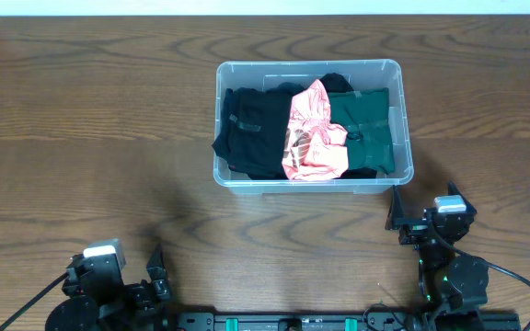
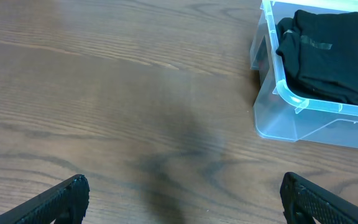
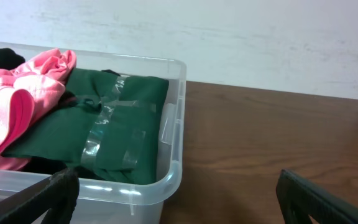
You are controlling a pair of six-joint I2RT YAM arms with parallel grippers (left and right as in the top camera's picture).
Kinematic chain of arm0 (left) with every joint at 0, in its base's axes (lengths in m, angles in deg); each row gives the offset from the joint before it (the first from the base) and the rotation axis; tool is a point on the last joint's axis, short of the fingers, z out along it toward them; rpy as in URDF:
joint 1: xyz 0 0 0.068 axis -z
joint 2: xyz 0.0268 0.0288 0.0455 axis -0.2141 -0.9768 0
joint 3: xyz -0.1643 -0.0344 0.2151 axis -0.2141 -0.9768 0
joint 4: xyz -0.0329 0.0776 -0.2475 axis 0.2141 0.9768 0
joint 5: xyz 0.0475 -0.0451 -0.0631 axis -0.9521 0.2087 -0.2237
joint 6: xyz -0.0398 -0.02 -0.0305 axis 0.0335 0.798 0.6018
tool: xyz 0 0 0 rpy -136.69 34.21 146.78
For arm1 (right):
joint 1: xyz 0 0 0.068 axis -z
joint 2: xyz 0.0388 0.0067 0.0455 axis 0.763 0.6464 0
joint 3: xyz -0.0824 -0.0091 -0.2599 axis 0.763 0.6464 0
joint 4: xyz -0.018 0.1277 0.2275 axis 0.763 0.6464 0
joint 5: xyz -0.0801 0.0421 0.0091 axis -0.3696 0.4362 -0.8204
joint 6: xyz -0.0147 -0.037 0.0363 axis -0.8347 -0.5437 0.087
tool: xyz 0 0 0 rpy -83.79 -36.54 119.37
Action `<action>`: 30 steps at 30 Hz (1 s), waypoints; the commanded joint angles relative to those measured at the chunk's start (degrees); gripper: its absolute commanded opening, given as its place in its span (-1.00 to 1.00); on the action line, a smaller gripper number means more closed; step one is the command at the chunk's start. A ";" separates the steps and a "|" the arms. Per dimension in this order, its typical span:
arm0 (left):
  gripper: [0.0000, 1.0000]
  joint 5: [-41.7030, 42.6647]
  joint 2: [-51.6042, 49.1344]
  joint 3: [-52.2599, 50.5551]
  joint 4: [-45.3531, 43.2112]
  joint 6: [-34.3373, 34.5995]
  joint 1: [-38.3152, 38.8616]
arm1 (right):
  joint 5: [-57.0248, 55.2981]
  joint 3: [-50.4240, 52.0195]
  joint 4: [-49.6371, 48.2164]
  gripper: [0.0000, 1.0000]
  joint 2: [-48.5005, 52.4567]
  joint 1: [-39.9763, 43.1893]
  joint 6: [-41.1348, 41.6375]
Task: Pack container
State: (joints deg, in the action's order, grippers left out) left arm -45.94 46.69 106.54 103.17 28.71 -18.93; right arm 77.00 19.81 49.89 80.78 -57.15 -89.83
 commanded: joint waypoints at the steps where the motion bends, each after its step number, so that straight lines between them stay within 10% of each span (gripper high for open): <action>1: 0.96 -0.63 0.83 -1.75 -0.81 0.46 0.52 | 0.66 0.55 0.00 0.98 -0.50 0.37 -0.66; 19: 0.96 3.91 7.39 -45.75 -62.29 0.55 3.50 | 0.66 0.55 0.00 0.98 -0.50 0.37 -0.66; 30: 0.96 3.69 7.19 -45.97 -62.42 0.50 3.54 | 0.66 0.55 0.00 0.98 -0.50 0.37 -0.66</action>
State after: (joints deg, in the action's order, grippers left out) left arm -42.83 53.60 62.46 40.33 28.71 -15.56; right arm 77.02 20.05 49.86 80.60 -57.15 -89.85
